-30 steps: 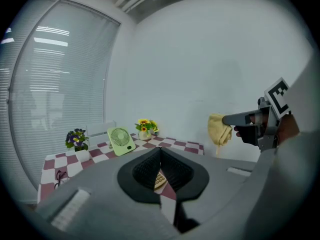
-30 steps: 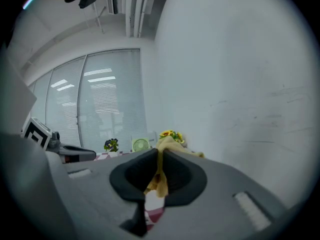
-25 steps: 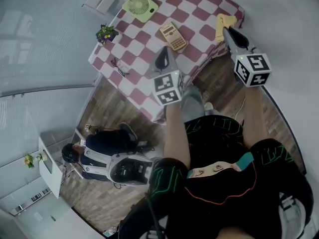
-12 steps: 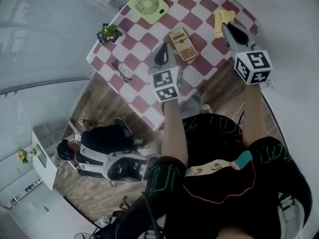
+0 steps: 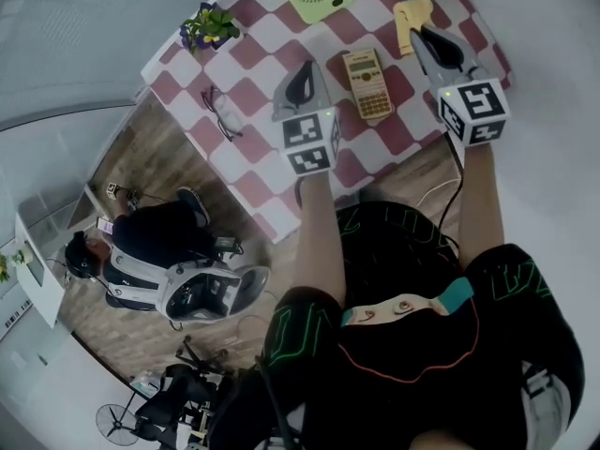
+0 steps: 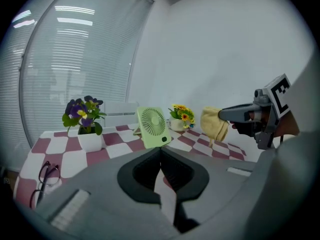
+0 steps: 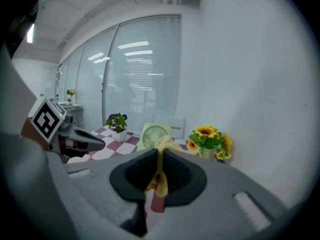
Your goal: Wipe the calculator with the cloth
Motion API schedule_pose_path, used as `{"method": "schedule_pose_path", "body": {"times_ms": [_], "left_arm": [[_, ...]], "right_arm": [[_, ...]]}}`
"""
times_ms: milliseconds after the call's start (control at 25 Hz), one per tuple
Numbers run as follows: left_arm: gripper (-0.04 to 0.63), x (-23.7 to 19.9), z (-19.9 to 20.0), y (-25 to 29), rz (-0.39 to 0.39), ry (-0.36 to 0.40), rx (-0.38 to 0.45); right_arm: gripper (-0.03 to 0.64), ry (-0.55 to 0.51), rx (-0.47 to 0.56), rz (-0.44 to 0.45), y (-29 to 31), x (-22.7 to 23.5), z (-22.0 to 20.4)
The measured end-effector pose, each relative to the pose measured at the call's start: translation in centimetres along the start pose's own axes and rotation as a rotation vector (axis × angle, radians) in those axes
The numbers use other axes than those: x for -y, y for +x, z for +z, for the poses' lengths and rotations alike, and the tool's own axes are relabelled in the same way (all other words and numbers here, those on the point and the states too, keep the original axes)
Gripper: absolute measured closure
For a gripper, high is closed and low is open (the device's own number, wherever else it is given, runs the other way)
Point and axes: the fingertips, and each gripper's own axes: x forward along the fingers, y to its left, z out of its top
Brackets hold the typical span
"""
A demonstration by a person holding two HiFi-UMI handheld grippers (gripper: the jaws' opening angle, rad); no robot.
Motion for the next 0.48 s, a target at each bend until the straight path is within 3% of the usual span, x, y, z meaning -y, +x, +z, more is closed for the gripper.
{"method": "schedule_pose_path", "body": {"times_ms": [160, 480], "left_arm": [[0.586, -1.1, -1.0, 0.8, 0.012, -0.033, -0.023], [0.586, -1.2, -2.8, 1.1, 0.068, -0.078, -0.051]], "right_arm": [[0.581, -0.157, -0.058, 0.101, 3.4, -1.5, -0.5], [0.581, -0.45, -0.193, 0.392, 7.6, -5.7, -4.2]]}}
